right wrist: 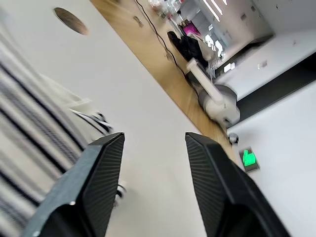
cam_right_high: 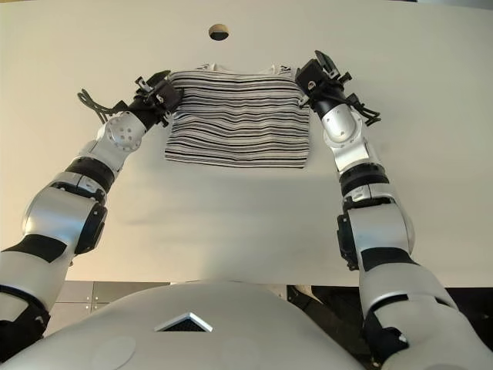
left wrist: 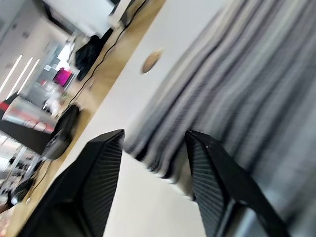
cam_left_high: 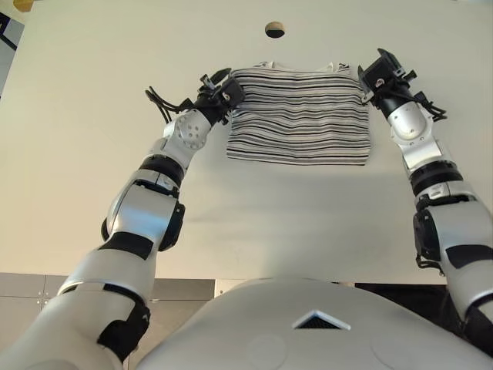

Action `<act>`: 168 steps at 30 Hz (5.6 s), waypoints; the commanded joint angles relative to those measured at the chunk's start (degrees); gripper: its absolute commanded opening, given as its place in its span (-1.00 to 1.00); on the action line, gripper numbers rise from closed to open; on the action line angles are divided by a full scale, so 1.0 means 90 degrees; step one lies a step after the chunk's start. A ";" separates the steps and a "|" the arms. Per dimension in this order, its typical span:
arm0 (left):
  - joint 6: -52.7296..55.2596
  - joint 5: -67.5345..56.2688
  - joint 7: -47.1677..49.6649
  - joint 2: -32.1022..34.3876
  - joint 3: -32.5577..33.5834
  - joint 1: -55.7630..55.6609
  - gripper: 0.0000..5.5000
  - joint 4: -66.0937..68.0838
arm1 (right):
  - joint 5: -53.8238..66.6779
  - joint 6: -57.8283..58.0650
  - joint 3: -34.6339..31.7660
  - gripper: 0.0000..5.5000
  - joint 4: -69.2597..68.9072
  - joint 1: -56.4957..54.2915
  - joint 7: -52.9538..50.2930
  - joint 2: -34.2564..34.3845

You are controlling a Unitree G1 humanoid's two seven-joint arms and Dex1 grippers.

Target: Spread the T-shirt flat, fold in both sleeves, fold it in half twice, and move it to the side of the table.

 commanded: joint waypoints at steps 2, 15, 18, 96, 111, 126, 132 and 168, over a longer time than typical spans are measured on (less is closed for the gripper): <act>0.0707 -0.0441 0.0328 0.0036 0.0635 -0.0368 0.08 0.0247 | 0.0327 -0.0471 -0.0182 0.07 -0.0367 0.0195 0.0109 -0.0057; -0.1468 -0.1522 0.1577 0.0457 0.1904 0.1973 0.43 -0.2082 | -0.1948 -0.0714 0.1142 0.07 -0.4348 0.3176 0.1823 -0.2404; -0.1406 -0.1780 0.1655 0.0270 0.2173 0.2823 0.43 -0.3623 | -0.2057 -0.0766 0.1318 0.07 -0.4677 0.3075 0.2031 -0.2477; -0.2347 0.0363 -0.3259 0.4028 -0.0175 0.5547 0.45 -0.7123 | -0.0963 -0.0914 -0.0018 0.33 -0.8492 0.6694 0.3369 -0.3899; -0.2772 -0.0069 -0.4216 0.3956 -0.1445 0.4721 0.45 -0.6993 | -0.1232 -0.1450 0.1168 0.33 -0.8018 0.5628 0.3707 -0.3693; -0.3040 -0.0121 -0.4272 0.3793 -0.1897 0.4446 -0.37 -0.6432 | -0.1218 -0.1530 0.1150 -0.05 -0.7788 0.5644 0.3529 -0.3762; -0.3084 -0.0164 -0.4236 0.3747 -0.1933 0.4437 -0.74 -0.6350 | -0.1243 -0.1471 0.1140 -0.48 -0.7660 0.5610 0.3440 -0.3682; -0.0856 -0.1661 -0.3103 0.2709 -0.0045 0.5384 -0.94 -0.7940 | 0.1313 -0.0658 0.0186 -0.96 -0.7682 0.5037 0.2852 -0.2243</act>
